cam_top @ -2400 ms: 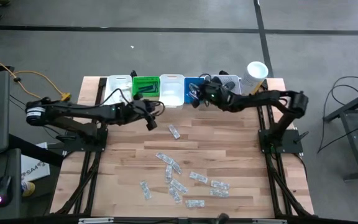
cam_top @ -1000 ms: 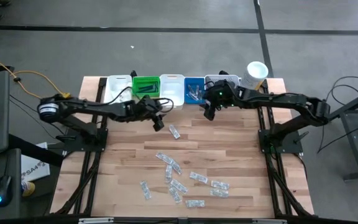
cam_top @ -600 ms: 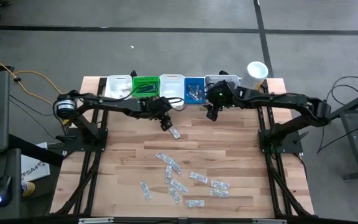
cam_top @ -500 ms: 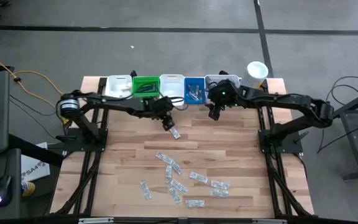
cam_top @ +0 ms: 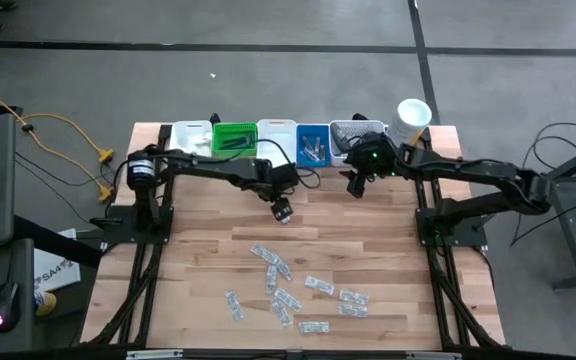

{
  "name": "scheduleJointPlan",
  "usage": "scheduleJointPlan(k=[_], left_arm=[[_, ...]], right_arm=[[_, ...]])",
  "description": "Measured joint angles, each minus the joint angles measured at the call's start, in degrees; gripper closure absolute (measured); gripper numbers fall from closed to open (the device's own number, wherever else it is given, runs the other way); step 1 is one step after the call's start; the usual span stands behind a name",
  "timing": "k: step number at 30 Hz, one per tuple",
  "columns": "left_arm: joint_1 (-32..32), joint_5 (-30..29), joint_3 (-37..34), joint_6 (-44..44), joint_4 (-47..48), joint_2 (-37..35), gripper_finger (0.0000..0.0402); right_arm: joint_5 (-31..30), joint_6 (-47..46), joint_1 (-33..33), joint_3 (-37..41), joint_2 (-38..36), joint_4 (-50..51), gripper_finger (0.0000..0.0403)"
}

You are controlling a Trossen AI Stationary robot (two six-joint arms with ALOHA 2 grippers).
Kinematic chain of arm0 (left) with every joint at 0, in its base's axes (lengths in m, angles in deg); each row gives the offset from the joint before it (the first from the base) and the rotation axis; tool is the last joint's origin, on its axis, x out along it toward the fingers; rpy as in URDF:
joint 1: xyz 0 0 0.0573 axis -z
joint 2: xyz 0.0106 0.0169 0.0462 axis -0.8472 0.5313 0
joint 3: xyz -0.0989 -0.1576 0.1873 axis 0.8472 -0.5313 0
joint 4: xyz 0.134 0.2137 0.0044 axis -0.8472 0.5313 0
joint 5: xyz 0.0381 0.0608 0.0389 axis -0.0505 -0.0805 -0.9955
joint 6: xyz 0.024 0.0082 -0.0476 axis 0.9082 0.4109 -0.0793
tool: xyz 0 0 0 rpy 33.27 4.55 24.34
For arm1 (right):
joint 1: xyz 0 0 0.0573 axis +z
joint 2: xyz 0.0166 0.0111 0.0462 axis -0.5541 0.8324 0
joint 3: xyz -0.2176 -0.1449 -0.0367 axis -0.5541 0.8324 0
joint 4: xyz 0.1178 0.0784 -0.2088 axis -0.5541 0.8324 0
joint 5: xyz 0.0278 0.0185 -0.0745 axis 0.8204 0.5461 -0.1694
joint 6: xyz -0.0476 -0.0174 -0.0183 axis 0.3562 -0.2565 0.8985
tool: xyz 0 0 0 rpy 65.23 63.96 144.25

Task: Pick & Place Travel size toiletries
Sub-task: Put the white bandage into the middle white bin

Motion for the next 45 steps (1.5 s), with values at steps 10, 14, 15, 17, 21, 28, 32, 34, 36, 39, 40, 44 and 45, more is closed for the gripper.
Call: scheduleJointPlan(k=[10, 14, 15, 17, 21, 28, 32, 34, 36, 39, 40, 44, 45], left_arm=[[0.57, -1.1, 0.82, -3.82, 3.91, 2.58, 0.0158], [0.56, -1.48, 0.84, -3.82, 3.98, 2.58, 0.0158], [0.55, -1.44, 0.84, -3.8, 4.08, 2.58, 0.0158], [0.57, -1.41, 0.89, -3.8, 3.32, 3.64, 0.0158], [0.55, 0.02, 0.95, -3.9, 2.47, 6.27, 0.0158], [0.15, 1.69, 1.06, -3.96, 2.94, 6.82, 0.0172], [0.11, 2.95, 1.03, -4.0, 4.07, 6.9, 0.0207], [0.09, 3.0, 1.01, -4.0, 4.4, 6.96, 0.0228], [0.07, 2.74, 0.97, -3.98, 4.53, 6.98, 0.025], [-0.42, 2.82, 0.94, -2.37, 4.62, 6.71, 0.0286], [-0.63, 3.03, 0.91, -1.73, 4.68, 6.67, 0.0299], [-0.98, 3.12, 0.81, 2.13, 6.82, 5.76, 0.0367], [-0.92, 3.08, 0.69, 3.19, 7.92, 5.42, 0.0383]], right_arm=[[0.17, -0.79, 0.09, -0.02, -0.15, -0.14, 0.0235], [0.26, -0.81, 0.09, -0.02, -0.15, -0.45, 0.0238], [0.28, -0.81, 0.09, -0.01, -0.15, -0.39, 0.0239], [0.28, -0.83, 0.09, 0.0, -0.15, -0.44, 0.0239], [0.29, -0.83, 0.09, 0.0, -0.13, -0.39, 0.0238], [0.42, -0.85, 0.11, 0.0, -0.11, -0.49, 0.0238], [0.44, -1.78, 0.09, 0.0, -0.11, -0.43, 0.0242], [0.44, -1.88, 0.09, 0.0, -0.11, -0.43, 0.0242], [0.45, -1.88, 0.09, 0.0, -0.11, -0.4, 0.0242], [0.39, -2.1, 0.09, 0.0, -0.11, -0.41, 0.0242], [0.39, -2.17, 0.09, 0.0, -0.11, -0.4, 0.0242], [0.38, -2.29, 0.09, 0.0, -0.11, -0.26, 0.0244], [0.37, -2.27, 0.09, 0.0, -0.11, -0.25, 0.0244]])
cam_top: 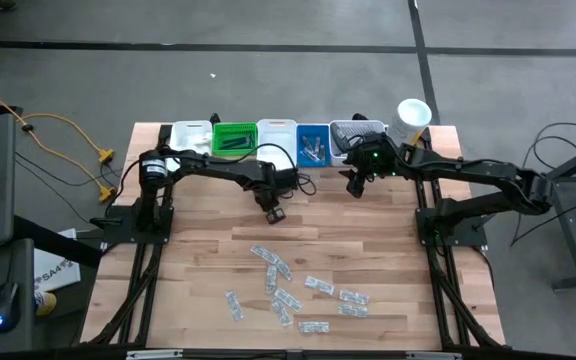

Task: Pick & Place Travel size toiletries
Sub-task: Put the white bandage into the middle white bin

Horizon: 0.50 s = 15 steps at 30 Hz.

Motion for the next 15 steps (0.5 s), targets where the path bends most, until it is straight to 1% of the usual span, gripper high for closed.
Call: scheduleJointPlan(k=[1, 4, 8, 11, 13, 15], left_arm=[[0.0, -0.14, -0.09, 0.48, 0.36, -0.5, 0.0392], [0.02, -2.08, -0.16, 2.6, 2.05, -3.17, 0.0393], [0.0, -5.88, -0.11, 5.41, 4.64, -8.8, 0.0398], [-0.32, -8.6, -0.11, 8.82, 4.4, -13.67, 0.0399], [-0.88, -12.22, -0.02, 11.6, 3.16, -17.04, 0.04], [-1.82, -17.75, 0.04, 13.5, 1.63, -19.47, 0.04]], right_arm=[[0.0, 0.0, 0.0, 0.0, 0.0, 0.0, 0.0245], [0.0, 0.0, 0.0, 0.0, 0.0, 0.13, 0.0245], [0.02, 0.0, 0.0, 0.0, 0.0, 0.64, 0.0247], [0.02, 0.18, 0.0, 0.0, 0.0, 1.08, 0.0249], [-0.12, 0.51, 0.01, 0.0, 0.0, 1.09, 0.025], [-0.45, 0.83, 0.0, 0.0, 0.0, 1.12, 0.025]])
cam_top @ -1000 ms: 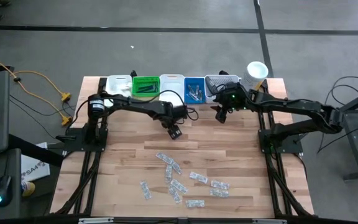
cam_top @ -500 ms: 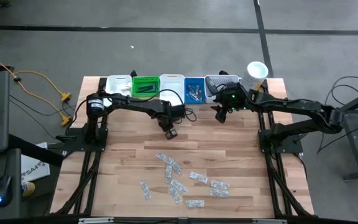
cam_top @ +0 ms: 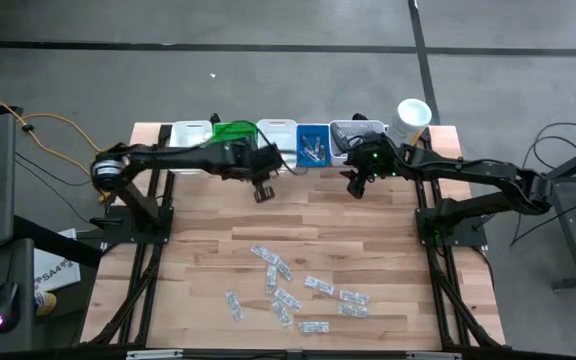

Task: Pick & Place Travel size toiletries
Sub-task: Put the white bandage into the middle white bin

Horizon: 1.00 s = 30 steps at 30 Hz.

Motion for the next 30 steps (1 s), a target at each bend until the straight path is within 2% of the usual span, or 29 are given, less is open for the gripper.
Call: scheduleJointPlan(k=[2, 4, 7, 14, 22, 30], left_arm=[[-1.77, -3.76, 0.02, 2.18, -2.9, -1.2, 0.04], [-3.89, -4.09, 0.04, 5.61, -4.94, -1.38, 0.04], [-7.52, -2.73, 0.04, 10.37, -8.41, -0.16, 0.04], [-14.4, 5.05, 0.09, 21.65, -15.83, 6.83, 0.0401], [-17.76, 9.62, 0.02, 25.81, -19.49, 11.03, 0.0391], [-17.72, 10.6, 0.02, 26.06, -21.04, 12.28, 0.0338]], right_arm=[[0.01, 0.23, 0.01, 0.01, 0.02, 0.01, 0.025], [-0.11, 0.58, 0.0, 0.02, 0.02, -0.03, 0.025], [-0.12, 0.75, 0.0, 0.02, 0.02, -0.39, 0.0251], [-0.1, 1.18, 0.0, 0.02, 0.02, -1.03, 0.0251], [-0.11, 1.33, 0.0, 0.02, 0.02, -0.99, 0.0251], [-0.09, 0.88, 0.0, 0.02, 0.02, 0.01, 0.0251]])
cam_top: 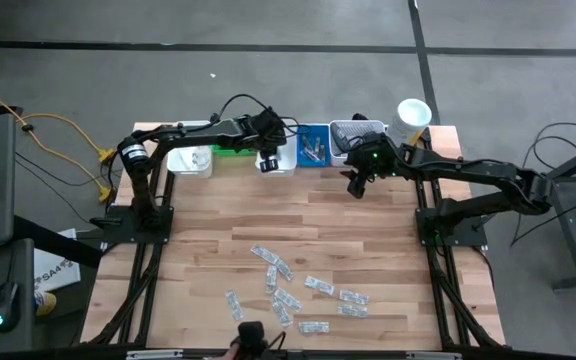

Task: Pick & Place Travel size toiletries
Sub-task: Put the white bandage into the middle white bin

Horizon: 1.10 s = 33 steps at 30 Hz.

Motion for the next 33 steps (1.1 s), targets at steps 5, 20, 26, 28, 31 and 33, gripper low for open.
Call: scheduleJointPlan(k=[5, 20, 26, 28, 31, 33], left_arm=[[0.0, -1.41, 0.0, -0.51, 0.43, -0.21, 0.0298], [1.46, -2.8, 0.08, -13.17, 11.65, -9.49, 0.0281], [4.33, -3.19, 0.01, -20.61, 19.77, -11.83, 0.0281], [5.9, -3.46, -0.79, -23.32, 20.67, -12.54, 0.0281], [8.09, -3.63, -2.84, -27.73, 20.64, -13.85, 0.0281], [9.66, -5.06, -4.6, -30.67, 21.02, -14.73, 0.0281]], right_arm=[[0.05, -1.43, 0.0, 0.0, 0.0, 0.59, 0.0251], [0.29, -2.78, 0.0, 0.0, 0.0, 0.98, 0.0251], [0.35, -3.01, 0.0, 0.0, 0.0, 0.94, 0.0251], [0.5, -3.03, 0.02, 0.0, 0.0, 1.16, 0.0251], [0.32, -3.36, 0.02, 0.0, 0.0, 1.78, 0.0251], [0.32, -4.34, 0.02, 0.0, 0.0, 2.09, 0.0251]])
